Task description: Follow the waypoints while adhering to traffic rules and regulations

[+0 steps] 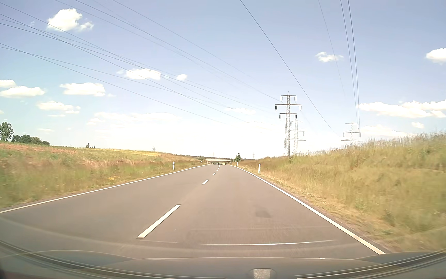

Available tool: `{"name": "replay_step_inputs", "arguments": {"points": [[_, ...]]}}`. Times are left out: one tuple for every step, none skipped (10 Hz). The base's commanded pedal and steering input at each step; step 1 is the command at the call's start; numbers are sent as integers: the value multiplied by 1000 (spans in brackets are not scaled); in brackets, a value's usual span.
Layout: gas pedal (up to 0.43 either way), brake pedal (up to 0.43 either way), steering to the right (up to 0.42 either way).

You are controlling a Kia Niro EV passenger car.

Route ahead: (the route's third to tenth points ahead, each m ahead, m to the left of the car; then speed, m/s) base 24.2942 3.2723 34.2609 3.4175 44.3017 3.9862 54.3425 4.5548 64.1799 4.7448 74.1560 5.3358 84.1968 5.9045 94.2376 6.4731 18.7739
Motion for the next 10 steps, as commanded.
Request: {"name": "replay_step_inputs", "arguments": {"points": [[157,37,-4],[157,30,-4],[157,30,-4],[157,37,-4],[157,37,-4],[157,30,-4],[157,30,-4],[157,37,-4],[157,30,-4],[157,30,-4]]}}
